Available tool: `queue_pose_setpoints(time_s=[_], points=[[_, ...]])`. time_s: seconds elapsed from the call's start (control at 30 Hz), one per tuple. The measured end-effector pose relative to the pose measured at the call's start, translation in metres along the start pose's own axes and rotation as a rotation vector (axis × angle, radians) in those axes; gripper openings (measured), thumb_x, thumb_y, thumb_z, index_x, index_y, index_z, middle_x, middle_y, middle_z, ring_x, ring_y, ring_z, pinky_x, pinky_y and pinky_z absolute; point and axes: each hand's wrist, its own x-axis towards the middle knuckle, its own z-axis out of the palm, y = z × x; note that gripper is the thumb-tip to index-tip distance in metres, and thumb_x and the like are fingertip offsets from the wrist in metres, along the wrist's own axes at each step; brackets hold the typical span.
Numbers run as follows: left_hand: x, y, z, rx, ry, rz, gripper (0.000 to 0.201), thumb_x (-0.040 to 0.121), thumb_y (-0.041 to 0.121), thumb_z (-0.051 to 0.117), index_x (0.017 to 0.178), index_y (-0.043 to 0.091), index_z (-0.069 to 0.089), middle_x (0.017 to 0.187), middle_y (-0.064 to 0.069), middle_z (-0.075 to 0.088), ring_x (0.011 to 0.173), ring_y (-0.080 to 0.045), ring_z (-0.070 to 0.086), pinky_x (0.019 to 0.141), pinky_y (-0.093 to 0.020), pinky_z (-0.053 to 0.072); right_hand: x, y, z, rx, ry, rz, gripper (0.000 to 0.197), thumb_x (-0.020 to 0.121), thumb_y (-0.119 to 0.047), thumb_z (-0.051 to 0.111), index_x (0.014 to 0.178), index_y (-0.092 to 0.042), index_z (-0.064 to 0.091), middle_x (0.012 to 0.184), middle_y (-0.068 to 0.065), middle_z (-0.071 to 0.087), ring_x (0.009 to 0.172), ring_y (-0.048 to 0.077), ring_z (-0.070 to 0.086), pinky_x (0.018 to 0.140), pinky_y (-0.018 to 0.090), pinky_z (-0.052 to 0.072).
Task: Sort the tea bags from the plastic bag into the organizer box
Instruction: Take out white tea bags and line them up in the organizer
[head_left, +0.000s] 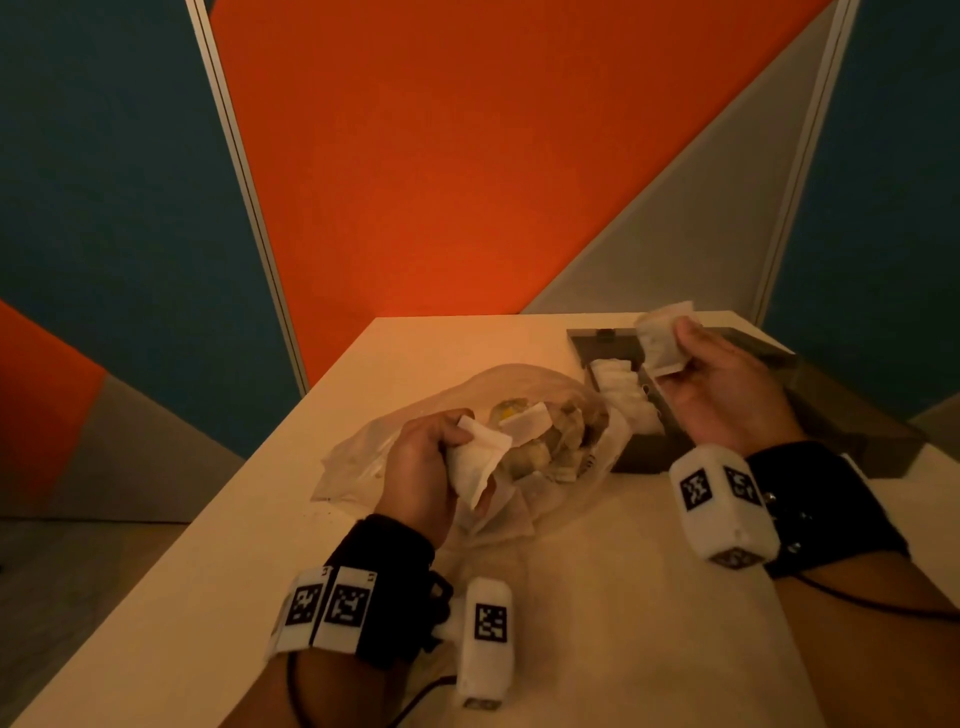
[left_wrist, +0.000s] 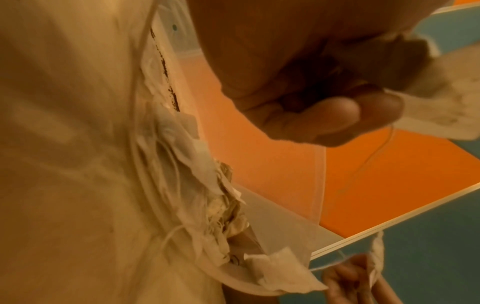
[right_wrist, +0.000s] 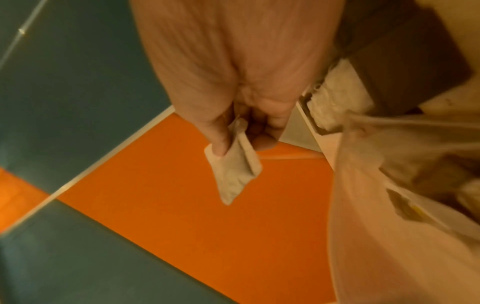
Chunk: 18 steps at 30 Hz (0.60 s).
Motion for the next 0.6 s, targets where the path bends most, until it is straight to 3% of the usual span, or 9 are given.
queue_pose_setpoints(time_s=[0.1, 0.17, 0.3, 0.4, 0.53, 0.6], points=[[-0.002, 0.001, 0.003, 0.122, -0.034, 0.058, 0.027, 0.081, 0.008, 0.044, 0.056, 0.006, 0.053, 0.051, -0.009, 0.04, 0.031, -0.023, 0.038, 0.034, -0.02, 0.032, 0.005, -0.008, -0.011, -0.158, 0.174, -0.068, 0.023, 0.091, -0.018, 0.065, 0.114, -0.017, 0.067, 0.116, 0.004, 0.07, 0.107, 0.023, 0.067, 0.079, 0.034, 0.056], [-0.003, 0.002, 0.007, 0.242, -0.034, 0.106, 0.032, 0.092, 0.005, 0.043, 0.063, 0.003, 0.055, 0.05, -0.009, 0.047, 0.033, -0.023, 0.041, 0.033, -0.021, 0.032, 0.001, -0.011, -0.009, -0.32, 0.165, -0.081, 0.022, 0.091, -0.018, 0.066, 0.113, -0.017, 0.068, 0.115, 0.004, 0.069, 0.107, 0.023, 0.065, 0.079, 0.034, 0.056], [-0.001, -0.001, 0.008, 0.39, -0.002, 0.149, 0.026, 0.097, 0.009, 0.048, 0.076, 0.001, 0.061, 0.054, -0.009, 0.061, 0.037, -0.026, 0.053, 0.034, -0.022, 0.036, -0.021, -0.011, 0.022, -0.419, -0.142, -0.003, 0.02, 0.091, -0.011, 0.063, 0.109, -0.002, 0.067, 0.107, 0.012, 0.071, 0.101, 0.027, 0.069, 0.085, 0.037, 0.058], [0.002, -0.004, 0.003, 0.455, 0.072, 0.12, 0.022, 0.096, 0.013, 0.051, 0.082, 0.0, 0.062, 0.064, -0.013, 0.066, 0.048, -0.028, 0.063, 0.035, -0.023, 0.038, -0.032, -0.011, 0.048, -0.447, -0.327, 0.015, 0.017, 0.089, -0.011, 0.064, 0.102, -0.001, 0.069, 0.102, 0.015, 0.071, 0.096, 0.027, 0.068, 0.089, 0.04, 0.056], [0.005, -0.004, 0.0, 0.457, 0.116, 0.08, 0.02, 0.095, 0.011, 0.051, 0.084, -0.003, 0.061, 0.072, -0.021, 0.062, 0.055, -0.031, 0.066, 0.036, -0.022, 0.038, -0.035, -0.012, 0.079, -0.498, -0.444, -0.037, 0.012, 0.088, -0.011, 0.066, 0.094, -0.001, 0.069, 0.1, 0.017, 0.068, 0.092, 0.026, 0.065, 0.086, 0.038, 0.053], [0.005, -0.004, 0.001, 0.429, 0.105, 0.072, 0.023, 0.095, 0.011, 0.051, 0.084, -0.009, 0.058, 0.074, -0.022, 0.06, 0.057, -0.033, 0.066, 0.036, -0.022, 0.039, -0.034, -0.008, 0.087, -0.62, -0.445, -0.062, 0.008, 0.088, -0.012, 0.068, 0.089, -0.004, 0.07, 0.093, 0.016, 0.066, 0.087, 0.028, 0.06, 0.078, 0.04, 0.048]])
